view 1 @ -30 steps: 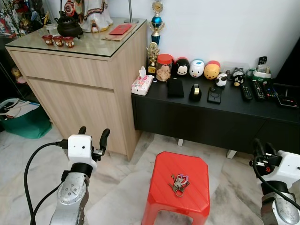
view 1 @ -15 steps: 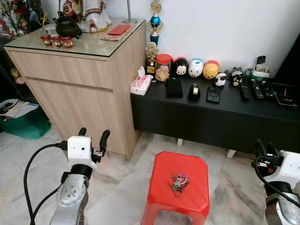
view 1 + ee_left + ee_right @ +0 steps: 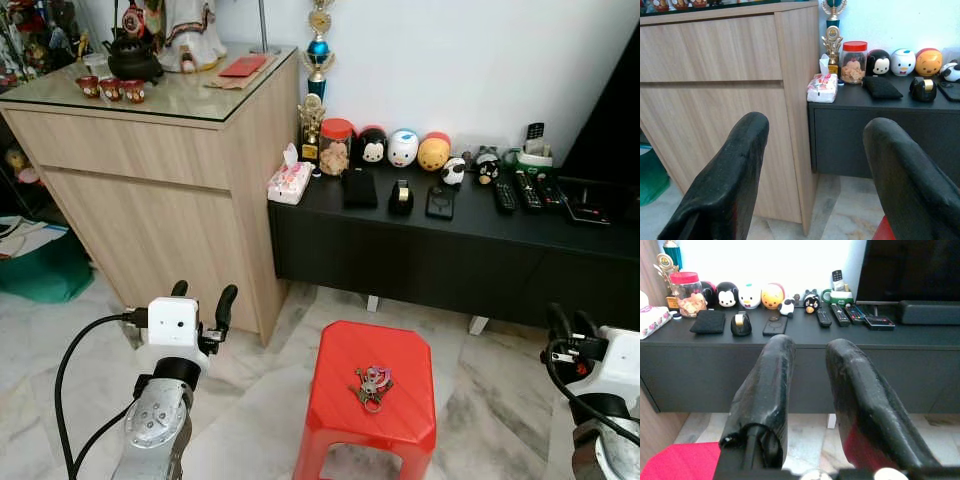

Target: Hang keys on a hook

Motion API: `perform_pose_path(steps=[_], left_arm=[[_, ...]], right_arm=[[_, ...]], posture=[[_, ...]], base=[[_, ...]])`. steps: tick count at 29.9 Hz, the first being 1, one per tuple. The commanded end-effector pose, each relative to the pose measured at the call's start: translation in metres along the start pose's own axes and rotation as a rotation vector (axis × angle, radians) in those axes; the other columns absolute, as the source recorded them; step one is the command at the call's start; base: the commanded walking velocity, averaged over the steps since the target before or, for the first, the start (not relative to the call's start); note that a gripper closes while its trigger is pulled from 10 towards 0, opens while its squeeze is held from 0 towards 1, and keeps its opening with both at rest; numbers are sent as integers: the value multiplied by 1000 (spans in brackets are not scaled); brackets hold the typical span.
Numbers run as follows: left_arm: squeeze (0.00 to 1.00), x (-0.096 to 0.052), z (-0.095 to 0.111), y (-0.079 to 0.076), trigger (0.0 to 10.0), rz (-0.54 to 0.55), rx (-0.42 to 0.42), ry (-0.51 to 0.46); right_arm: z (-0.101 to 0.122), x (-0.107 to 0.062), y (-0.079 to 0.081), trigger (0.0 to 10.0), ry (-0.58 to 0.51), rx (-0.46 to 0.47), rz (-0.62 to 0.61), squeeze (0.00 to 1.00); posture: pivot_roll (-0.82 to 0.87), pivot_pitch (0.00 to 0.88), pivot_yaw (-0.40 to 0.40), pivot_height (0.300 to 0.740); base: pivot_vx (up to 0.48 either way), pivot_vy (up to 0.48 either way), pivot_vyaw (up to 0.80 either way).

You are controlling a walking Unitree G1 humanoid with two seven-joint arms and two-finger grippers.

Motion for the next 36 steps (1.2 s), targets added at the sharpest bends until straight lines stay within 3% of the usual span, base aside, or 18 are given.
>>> perform_pose_path(steps=[1, 16, 24, 36], left_arm=[[0, -1, 1, -1, 10000, 7, 3, 8], [0, 2, 2, -2, 10000, 18, 8, 7], [0, 3, 3, -5, 10000, 9, 16, 4], [0, 4, 5, -6, 10000, 2, 14, 2]], right_arm=[[7, 2, 0, 10000, -20, 0, 3, 0], [9, 6, 2, 10000, -17, 14, 7, 0], [7, 6, 6, 10000, -7, 24, 10, 0], [9, 8, 7, 10000, -17, 24, 11, 0]], posture=[[-89, 6, -43, 695], [-84, 10, -48, 695], [-83, 8, -45, 695], [-76, 9, -46, 695]], base=[[0, 296, 0], [0, 387, 0], [0, 0, 0], [0, 0, -568]])
Point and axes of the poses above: a point about 5 cm out from each wrist's last joint towards the gripper, its own x axis pointing out of the wrist towards the gripper, its own z axis along the axis of the wrist's last joint, y = z × x, the point moved 1 cm from there along x, pointing out of the wrist towards the gripper, and after that the axes turned 13 degrees about -x, right-handed, at the moved point
